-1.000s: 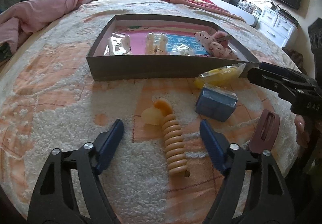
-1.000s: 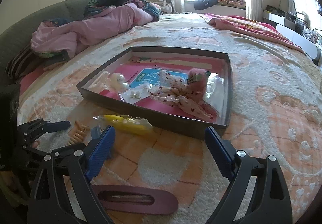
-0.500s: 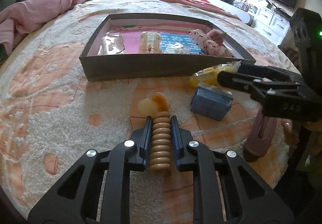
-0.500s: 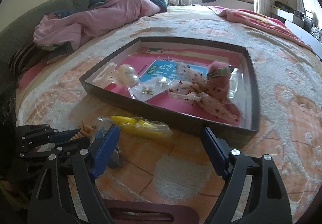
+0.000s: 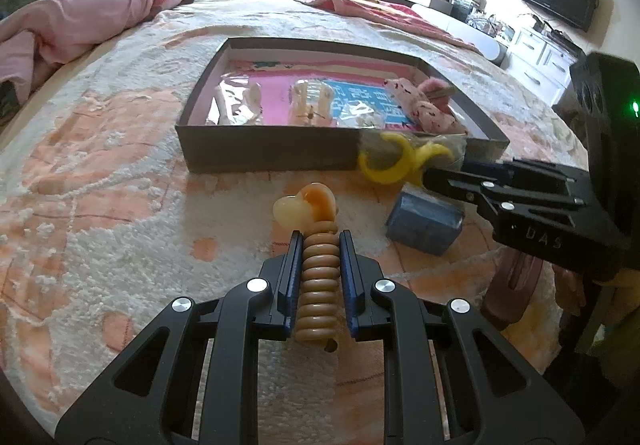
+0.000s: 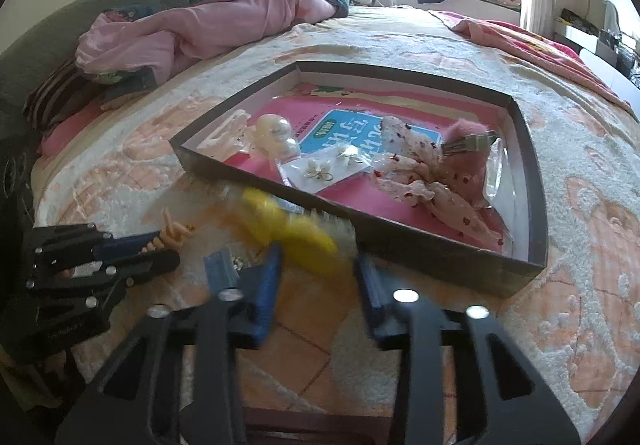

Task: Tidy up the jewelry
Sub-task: 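Grasp the orange spiral hair tie with the left tool while the right tool grasps the yellow hair-tie bag, then carry the spiral hair tie and yellow bag into the tray and open both tools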

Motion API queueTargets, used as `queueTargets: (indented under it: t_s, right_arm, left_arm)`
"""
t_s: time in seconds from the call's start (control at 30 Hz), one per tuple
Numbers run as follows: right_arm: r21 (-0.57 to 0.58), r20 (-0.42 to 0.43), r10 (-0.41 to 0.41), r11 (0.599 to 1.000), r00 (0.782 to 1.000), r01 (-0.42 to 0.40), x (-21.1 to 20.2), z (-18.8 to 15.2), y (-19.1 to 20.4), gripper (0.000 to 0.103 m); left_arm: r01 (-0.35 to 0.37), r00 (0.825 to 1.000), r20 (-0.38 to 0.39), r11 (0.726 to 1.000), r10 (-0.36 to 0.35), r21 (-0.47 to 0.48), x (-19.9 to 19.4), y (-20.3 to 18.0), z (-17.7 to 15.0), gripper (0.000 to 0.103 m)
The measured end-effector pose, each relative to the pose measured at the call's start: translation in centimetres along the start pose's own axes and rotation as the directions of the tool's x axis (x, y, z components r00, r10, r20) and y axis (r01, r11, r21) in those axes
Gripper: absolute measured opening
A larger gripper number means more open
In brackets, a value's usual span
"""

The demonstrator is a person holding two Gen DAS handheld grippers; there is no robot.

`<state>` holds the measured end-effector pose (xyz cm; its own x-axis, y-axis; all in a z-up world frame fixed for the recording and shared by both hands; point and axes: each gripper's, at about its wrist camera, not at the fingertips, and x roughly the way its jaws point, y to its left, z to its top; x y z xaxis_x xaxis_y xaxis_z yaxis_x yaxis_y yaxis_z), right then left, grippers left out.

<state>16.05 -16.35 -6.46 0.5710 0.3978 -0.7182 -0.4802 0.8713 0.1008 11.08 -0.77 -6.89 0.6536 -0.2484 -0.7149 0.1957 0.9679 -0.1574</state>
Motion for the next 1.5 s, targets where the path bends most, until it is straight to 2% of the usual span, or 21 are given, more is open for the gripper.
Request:
queueTargets:
  t_s: [0.23,0.4,0.8,1.5]
  right_arm:
    - [-0.023,0.022,0.037,0.999,0.999,-0.037,-0.7,-0.2,1.1,0.012]
    - [-0.052,0.053,0.055,0.997,0.997,-0.052,-1.8,-0.3,1.9,0.008]
    - [0.001,0.118,0.054,0.999,0.992,-0.054,-4.6,-0.5,0.7,0.007]
    - [0.093,0.208,-0.051,0.995,0.977,0.032,-7.7,-0.4,-3.5,0.007]
  left_arm:
    - [-0.003,1.000,0.017,1.000,0.003,-0.018,-0.5,0.5,0.4,0.012]
    - [-0.005,0.999,0.034,1.000,0.005,-0.028,-0.9,0.8,0.7,0.012]
    - [0.003,0.997,0.078,0.999,-0.001,-0.036,-2.4,0.7,1.2,0.012]
    - [0.008,0.995,0.102,1.000,-0.007,-0.001,-2.4,-1.1,3.2,0.012]
